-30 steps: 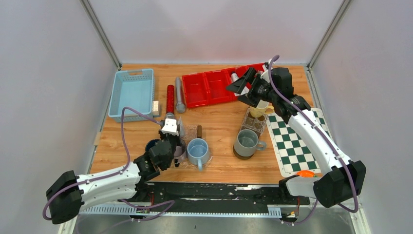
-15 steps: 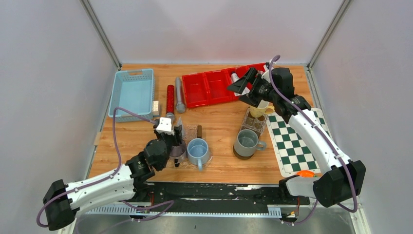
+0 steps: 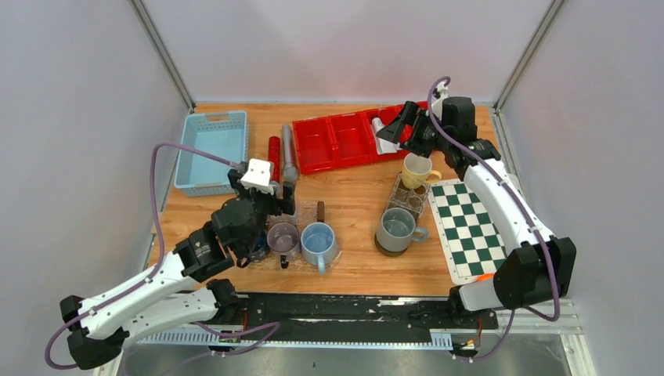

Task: Prepare toiletry sets of a toothbrush and toothpaste on the tray
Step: Place the toothpaste in the toothpaste holder, then pick up the toothpaste from the storage box.

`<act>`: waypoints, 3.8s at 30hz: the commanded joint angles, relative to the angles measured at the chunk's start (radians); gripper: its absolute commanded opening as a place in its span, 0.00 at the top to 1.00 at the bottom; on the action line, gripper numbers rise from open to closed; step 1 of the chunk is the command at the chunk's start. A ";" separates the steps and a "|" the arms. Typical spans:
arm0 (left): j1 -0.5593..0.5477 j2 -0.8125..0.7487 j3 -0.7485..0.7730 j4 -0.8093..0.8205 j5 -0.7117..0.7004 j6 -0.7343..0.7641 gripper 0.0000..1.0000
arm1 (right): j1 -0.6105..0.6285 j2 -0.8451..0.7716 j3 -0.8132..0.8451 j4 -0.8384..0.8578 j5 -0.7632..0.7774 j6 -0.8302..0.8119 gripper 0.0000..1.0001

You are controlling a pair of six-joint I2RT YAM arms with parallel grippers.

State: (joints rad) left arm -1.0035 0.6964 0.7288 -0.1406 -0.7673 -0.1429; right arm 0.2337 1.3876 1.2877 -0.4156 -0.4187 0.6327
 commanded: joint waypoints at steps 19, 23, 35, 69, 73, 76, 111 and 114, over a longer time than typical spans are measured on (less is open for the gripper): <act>0.489 0.195 0.283 -0.244 0.415 0.190 0.04 | 0.027 0.476 0.292 -0.017 0.310 -0.832 0.20; 0.512 0.163 0.212 -0.175 0.406 0.206 0.04 | 0.073 0.522 0.292 -0.015 0.461 -0.977 0.24; 0.550 0.100 0.129 -0.117 0.425 0.201 0.04 | 0.174 0.655 0.315 0.056 0.684 -1.159 0.37; 0.551 0.070 0.100 -0.077 0.489 0.237 0.03 | 0.209 0.560 0.323 -0.063 0.687 -1.065 1.00; 0.551 0.063 0.092 -0.063 0.518 0.250 0.03 | 0.203 0.525 0.341 -0.093 0.657 -0.994 1.00; 0.551 0.052 0.082 -0.041 0.547 0.265 0.03 | 0.193 0.499 0.373 -0.132 0.621 -0.932 1.00; 0.244 0.100 0.088 0.113 0.741 0.553 0.14 | 0.095 0.182 0.357 -0.381 -0.122 -0.031 1.00; 0.217 0.125 0.076 0.189 0.759 0.585 0.14 | 0.095 0.162 0.339 -0.381 -0.165 0.015 1.00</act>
State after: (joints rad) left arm -0.7540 0.7998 0.7990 -0.0940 -0.0422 0.3565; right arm 0.3279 1.6215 1.6337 -0.8318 -0.4763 0.5331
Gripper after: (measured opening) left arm 0.868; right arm 0.018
